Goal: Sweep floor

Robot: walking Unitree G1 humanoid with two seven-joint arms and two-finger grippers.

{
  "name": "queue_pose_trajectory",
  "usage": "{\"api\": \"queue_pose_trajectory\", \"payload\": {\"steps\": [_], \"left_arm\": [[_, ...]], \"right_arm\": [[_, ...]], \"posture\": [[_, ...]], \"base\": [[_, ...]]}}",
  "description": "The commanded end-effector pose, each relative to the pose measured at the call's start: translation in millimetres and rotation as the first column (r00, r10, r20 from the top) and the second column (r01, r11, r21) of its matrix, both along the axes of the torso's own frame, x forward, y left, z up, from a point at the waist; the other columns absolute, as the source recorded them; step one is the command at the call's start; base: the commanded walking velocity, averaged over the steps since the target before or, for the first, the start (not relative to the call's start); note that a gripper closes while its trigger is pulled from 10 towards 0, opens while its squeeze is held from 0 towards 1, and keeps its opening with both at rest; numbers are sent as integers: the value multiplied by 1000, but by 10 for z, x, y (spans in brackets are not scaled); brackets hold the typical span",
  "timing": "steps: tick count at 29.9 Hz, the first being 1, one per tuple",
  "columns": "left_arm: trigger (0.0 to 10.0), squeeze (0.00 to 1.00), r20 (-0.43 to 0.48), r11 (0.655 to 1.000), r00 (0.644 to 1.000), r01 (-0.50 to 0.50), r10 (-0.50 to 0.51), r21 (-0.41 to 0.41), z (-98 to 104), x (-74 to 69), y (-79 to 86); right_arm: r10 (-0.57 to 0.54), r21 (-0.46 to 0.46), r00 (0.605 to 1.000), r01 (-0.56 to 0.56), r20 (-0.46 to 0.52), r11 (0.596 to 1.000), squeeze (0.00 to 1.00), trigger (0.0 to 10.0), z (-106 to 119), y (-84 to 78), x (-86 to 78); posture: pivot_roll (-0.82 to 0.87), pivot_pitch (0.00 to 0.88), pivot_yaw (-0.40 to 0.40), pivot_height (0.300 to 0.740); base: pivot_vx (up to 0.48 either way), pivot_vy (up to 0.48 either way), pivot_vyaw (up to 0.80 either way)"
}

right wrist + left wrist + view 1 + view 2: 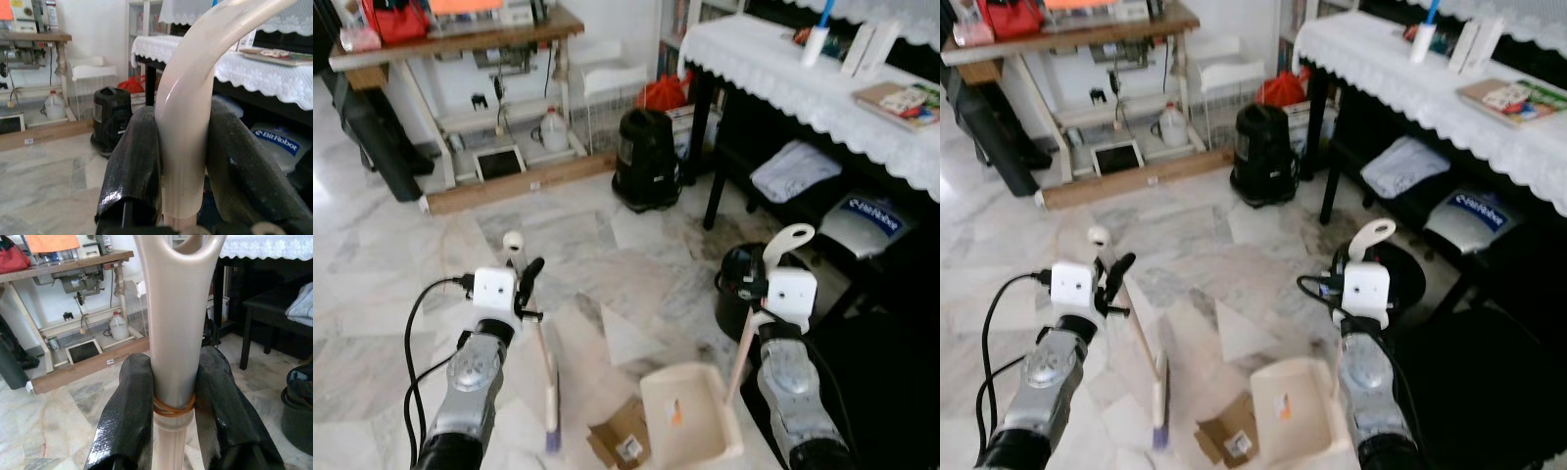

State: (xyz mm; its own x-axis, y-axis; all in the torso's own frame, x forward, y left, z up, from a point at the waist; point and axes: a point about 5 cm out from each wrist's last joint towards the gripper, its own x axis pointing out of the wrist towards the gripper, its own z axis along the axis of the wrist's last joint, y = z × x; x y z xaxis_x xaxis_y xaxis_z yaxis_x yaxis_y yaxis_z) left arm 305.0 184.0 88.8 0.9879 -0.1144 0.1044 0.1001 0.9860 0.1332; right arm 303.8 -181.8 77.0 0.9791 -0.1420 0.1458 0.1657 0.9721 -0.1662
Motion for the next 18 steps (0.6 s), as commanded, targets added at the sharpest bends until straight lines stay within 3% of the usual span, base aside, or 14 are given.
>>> {"api": "queue_pose_trajectory", "payload": {"steps": [1, 8, 18], "left_arm": [[10000, 0, 7, 1000, 1000, 17, -17, 8, 29, 12, -9], [10000, 0, -4, 1000, 1000, 22, -22, 3, 7, 7, -16], [10000, 0, -14, 999, 999, 37, -37, -4, -6, -9, -27]], "right_arm": [[-4, -23, 1000, 5, 12, 1000, 0, 10000, 81, -29, 94], [-16, -40, 999, 15, -47, 999, 0, 10000, 4, -47, 155], [-7, -32, 994, 4, -106, 999, 0, 10000, -158, 40, 112]], "posture": [[-41, 53, 19, 740], [-44, 54, 13, 740], [-30, 59, 14, 740]], "base": [[0, 0, 0], [0, 0, 0], [0, 0, 0]]}}
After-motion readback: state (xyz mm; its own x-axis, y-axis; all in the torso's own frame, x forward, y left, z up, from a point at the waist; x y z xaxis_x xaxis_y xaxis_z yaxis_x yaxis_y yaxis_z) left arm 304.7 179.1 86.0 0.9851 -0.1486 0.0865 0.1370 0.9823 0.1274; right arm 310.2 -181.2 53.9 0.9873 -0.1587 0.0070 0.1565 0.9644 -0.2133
